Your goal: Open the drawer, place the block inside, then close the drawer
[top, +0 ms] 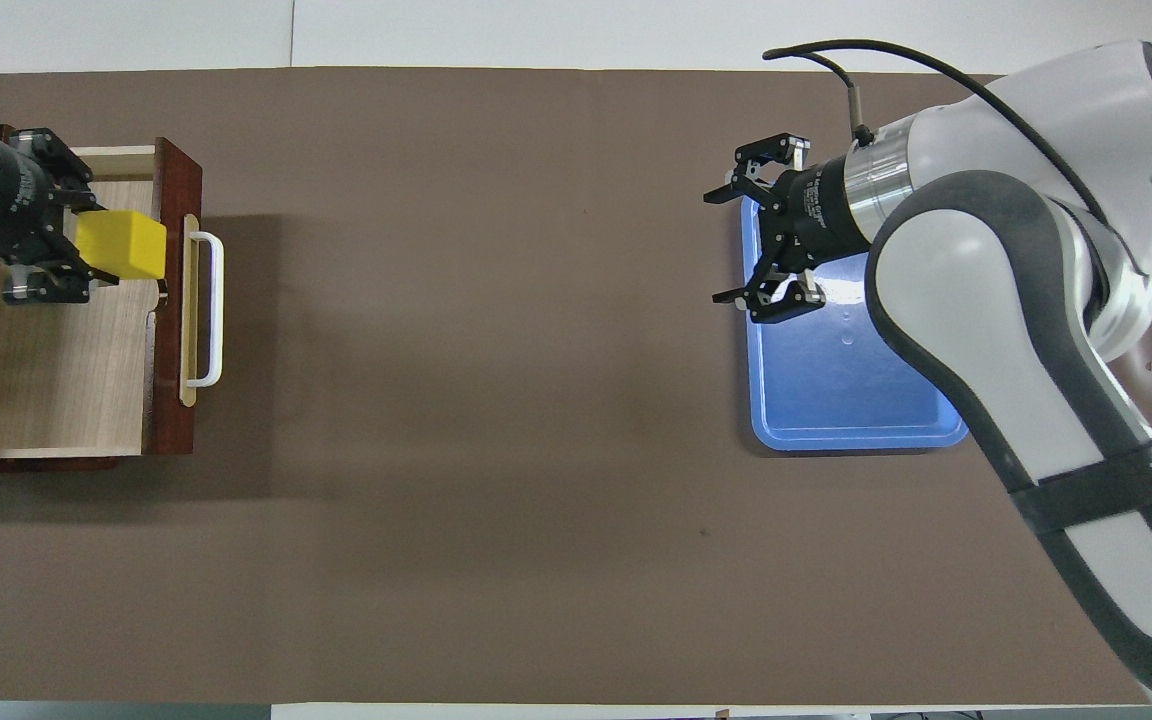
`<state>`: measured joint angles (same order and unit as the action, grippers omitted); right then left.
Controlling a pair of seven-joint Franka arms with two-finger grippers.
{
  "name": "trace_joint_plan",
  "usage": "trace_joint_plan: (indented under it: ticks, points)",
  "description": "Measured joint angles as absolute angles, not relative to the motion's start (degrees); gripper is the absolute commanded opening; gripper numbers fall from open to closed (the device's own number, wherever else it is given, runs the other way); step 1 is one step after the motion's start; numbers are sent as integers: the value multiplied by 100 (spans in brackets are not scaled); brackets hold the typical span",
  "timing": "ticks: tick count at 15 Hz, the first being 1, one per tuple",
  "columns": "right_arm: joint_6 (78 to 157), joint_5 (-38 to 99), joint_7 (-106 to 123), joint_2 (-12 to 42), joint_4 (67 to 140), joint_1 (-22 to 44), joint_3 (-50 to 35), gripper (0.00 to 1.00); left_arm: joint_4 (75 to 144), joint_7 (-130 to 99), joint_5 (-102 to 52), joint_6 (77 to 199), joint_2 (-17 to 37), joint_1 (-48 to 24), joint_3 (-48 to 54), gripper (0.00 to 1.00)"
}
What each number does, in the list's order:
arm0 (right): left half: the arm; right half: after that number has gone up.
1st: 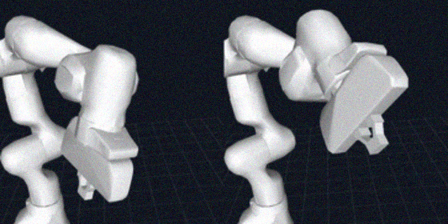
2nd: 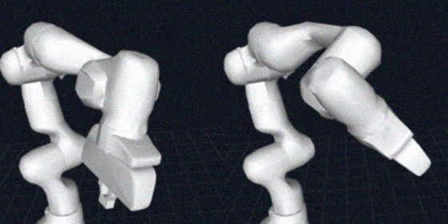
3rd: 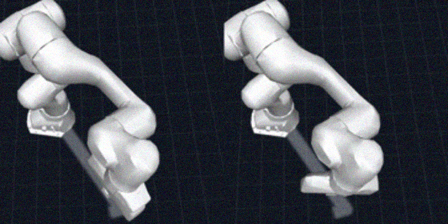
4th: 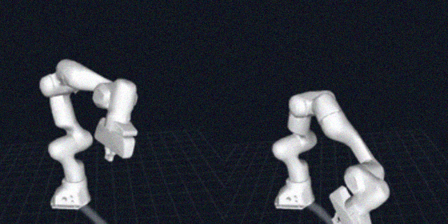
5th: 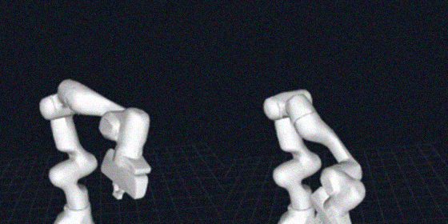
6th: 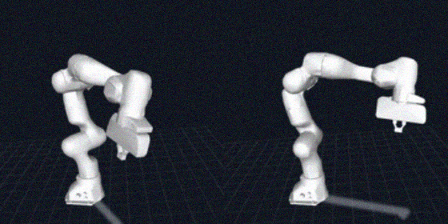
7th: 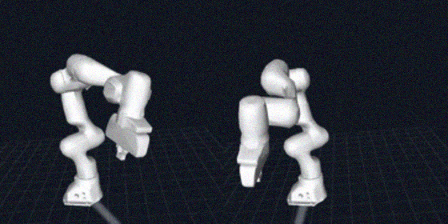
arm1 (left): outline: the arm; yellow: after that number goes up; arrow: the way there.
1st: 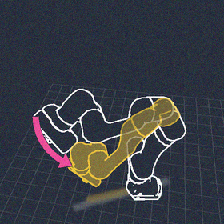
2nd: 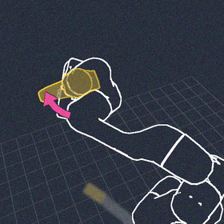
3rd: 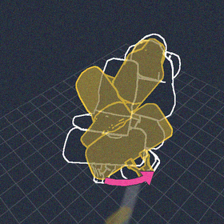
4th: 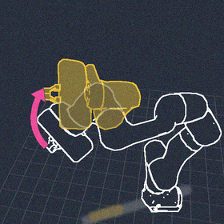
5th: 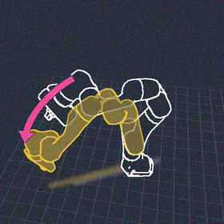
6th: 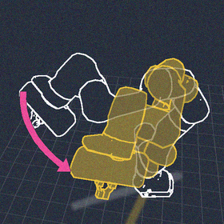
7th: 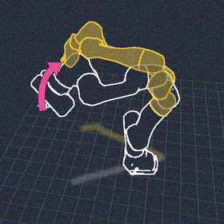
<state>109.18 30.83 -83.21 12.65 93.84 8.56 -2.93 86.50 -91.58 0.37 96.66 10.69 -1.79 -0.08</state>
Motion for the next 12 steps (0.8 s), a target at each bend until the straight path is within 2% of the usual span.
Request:
trace_joint_plan:
  ticks: [3, 6, 12]
  points:
    - [10077, 2517, -7062, 980, 9408, 491, -287, 100, 8979, -8658, 22, 9926, 1022, 227, -6, 0]
    - [9267, 1665, -5301, 784, 9418, 298, -281, 100, 9566, -8589, 19, 10544, 969, 326, -2, 0]
    - [9087, 525, -1650, 614, 9439, 96, -276, 100, 10520, -8572, 19, 11480, 953, 465, -4, 0]
